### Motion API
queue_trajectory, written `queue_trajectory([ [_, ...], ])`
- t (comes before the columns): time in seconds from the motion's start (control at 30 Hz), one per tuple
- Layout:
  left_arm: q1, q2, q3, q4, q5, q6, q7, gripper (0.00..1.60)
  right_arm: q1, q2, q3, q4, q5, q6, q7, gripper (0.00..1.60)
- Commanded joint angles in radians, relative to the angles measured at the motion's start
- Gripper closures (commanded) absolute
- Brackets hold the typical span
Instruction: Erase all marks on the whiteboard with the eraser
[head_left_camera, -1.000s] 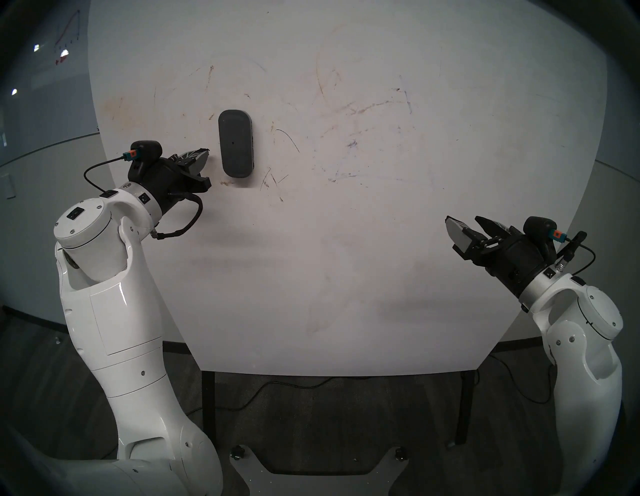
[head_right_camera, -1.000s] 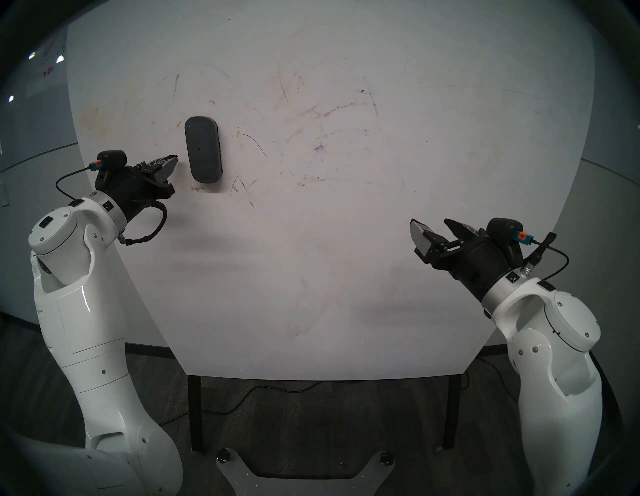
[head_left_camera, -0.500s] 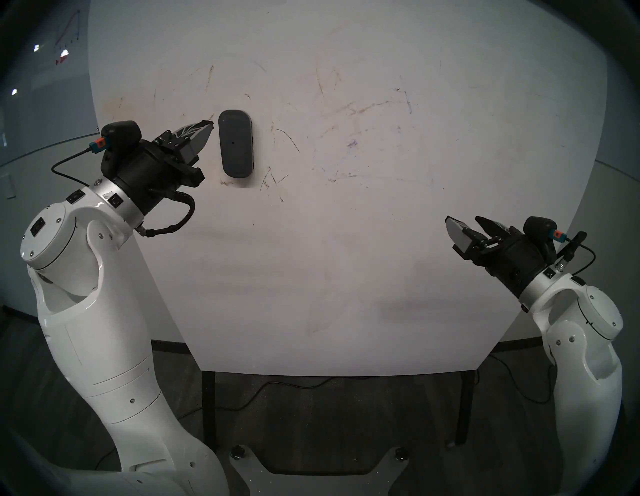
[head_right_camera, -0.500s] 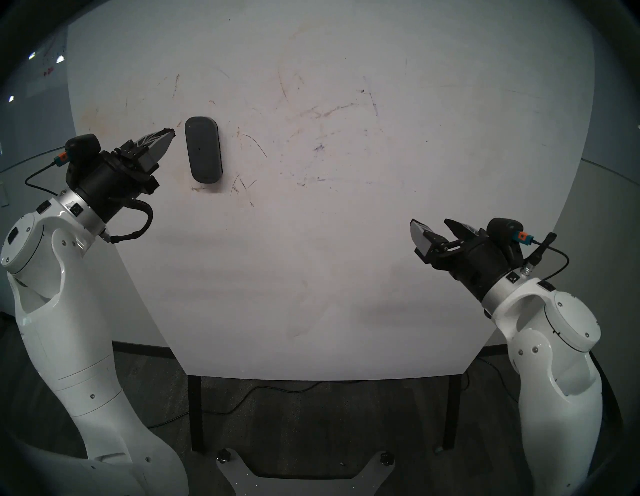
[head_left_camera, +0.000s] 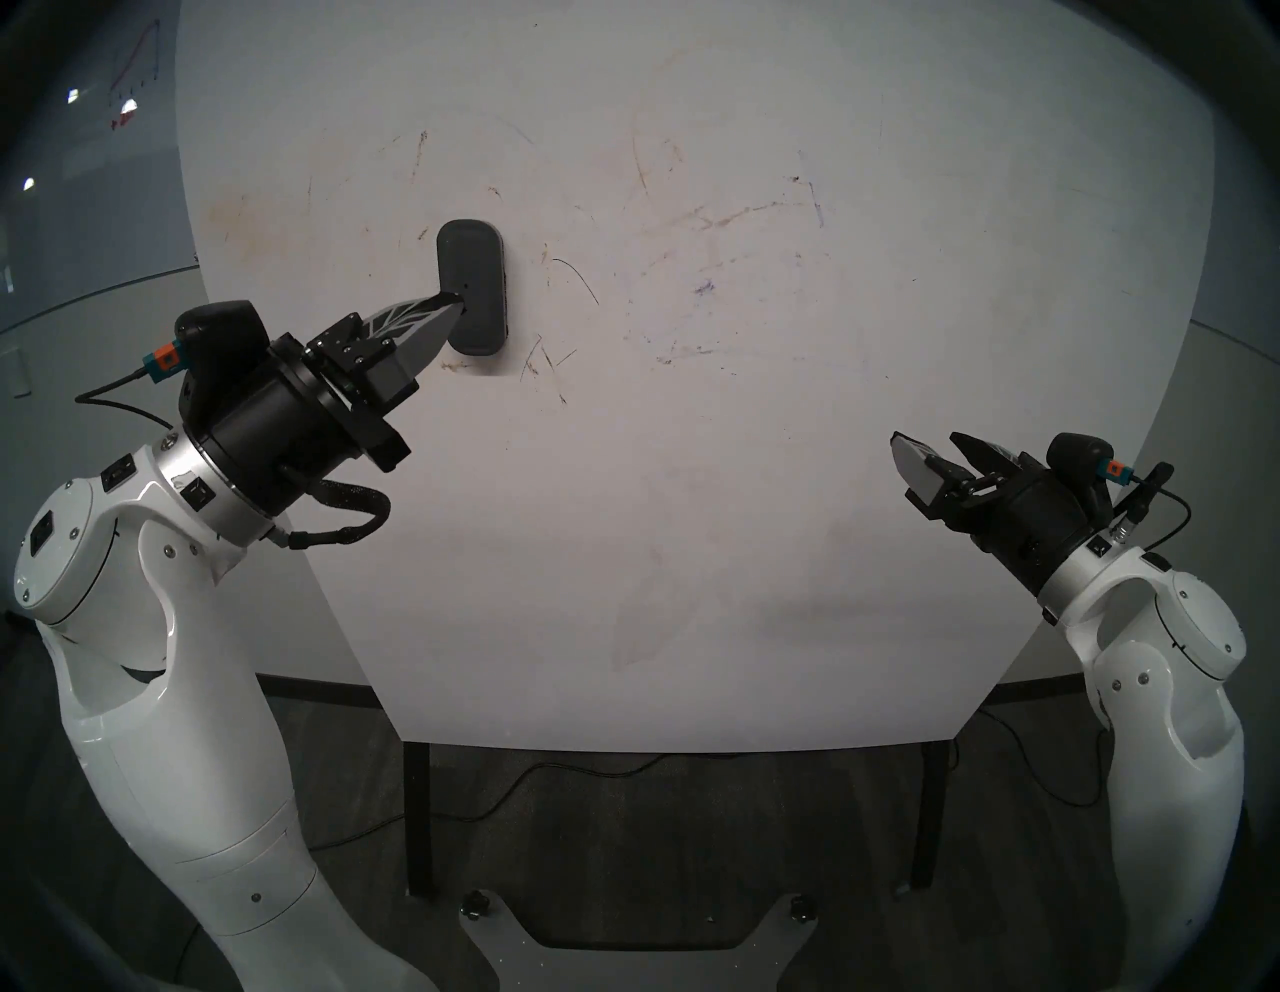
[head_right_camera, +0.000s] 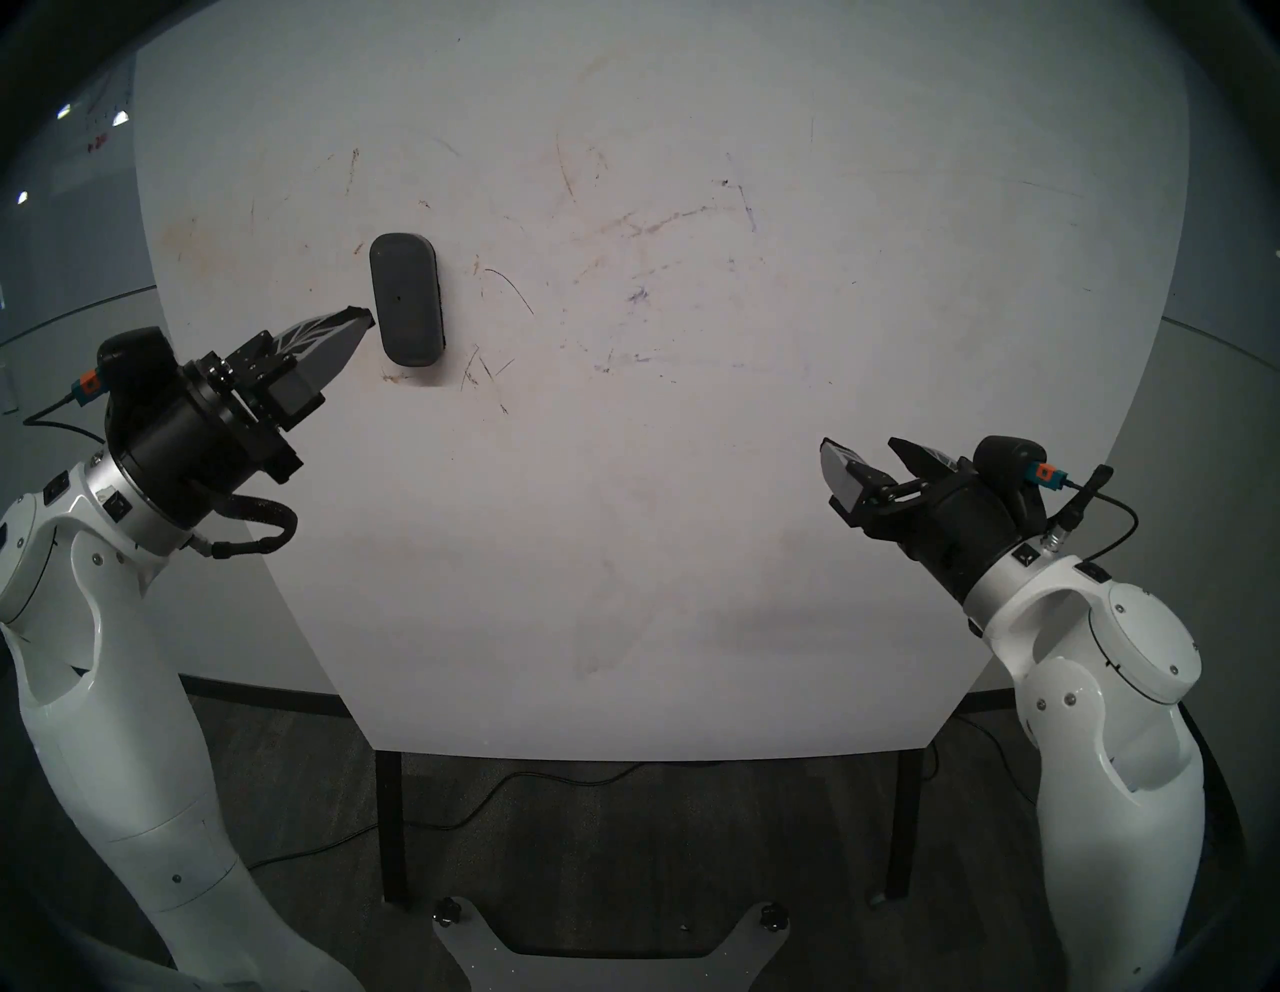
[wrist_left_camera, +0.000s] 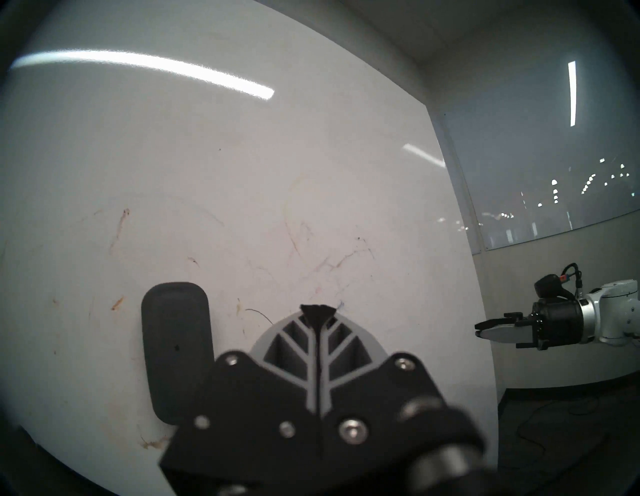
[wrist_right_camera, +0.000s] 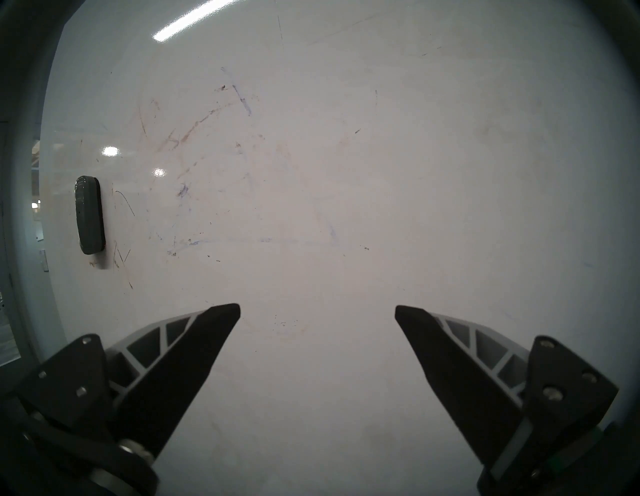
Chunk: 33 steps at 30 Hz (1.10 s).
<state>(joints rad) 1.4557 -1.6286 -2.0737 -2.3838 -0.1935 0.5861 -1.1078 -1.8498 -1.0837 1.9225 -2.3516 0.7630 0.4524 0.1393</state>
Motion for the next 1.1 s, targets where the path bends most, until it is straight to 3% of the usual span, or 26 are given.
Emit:
queue_trajectory([
  [0.0, 0.121, 0.006, -0.001, -0.013, -0.024, -0.049, -0.027, 1.6, 0.008, 0.002, 0.0, -0.017, 0.0, -0.002, 0.0, 0.0],
  [0.1, 0.145, 0.005, 0.009, -0.004, -0.012, -0.068, -0.048, 1.6, 0.008, 0.002, 0.0, -0.017, 0.0, -0.002, 0.001, 0.0],
  [0.17, 0.204, 0.006, 0.024, -0.016, -0.017, -0.1, -0.028, 1.6, 0.008, 0.002, 0.0, -0.016, 0.0, -0.002, 0.001, 0.0],
  [0.2, 0.181, 0.005, 0.027, -0.002, -0.006, -0.096, -0.047, 1.6, 0.008, 0.002, 0.0, -0.016, 0.0, -0.002, 0.001, 0.0],
  [0.3, 0.242, 0.003, 0.049, -0.023, -0.007, -0.149, -0.021, 1.6, 0.008, 0.002, 0.0, -0.016, 0.0, -0.002, 0.001, 0.0],
  [0.43, 0.271, -0.001, 0.077, -0.019, 0.008, -0.193, -0.005, 1.6, 0.008, 0.002, 0.0, -0.016, 0.0, -0.002, 0.001, 0.0],
  [0.83, 0.412, -0.03, 0.202, -0.002, 0.062, -0.387, 0.142, 1.6, 0.008, 0.002, 0.0, -0.016, 0.0, -0.002, 0.001, 0.0],
  [1.07, 0.508, -0.059, 0.278, 0.006, 0.088, -0.515, 0.271, 1.6, 0.008, 0.002, 0.0, -0.017, 0.0, -0.002, 0.0, 0.0],
])
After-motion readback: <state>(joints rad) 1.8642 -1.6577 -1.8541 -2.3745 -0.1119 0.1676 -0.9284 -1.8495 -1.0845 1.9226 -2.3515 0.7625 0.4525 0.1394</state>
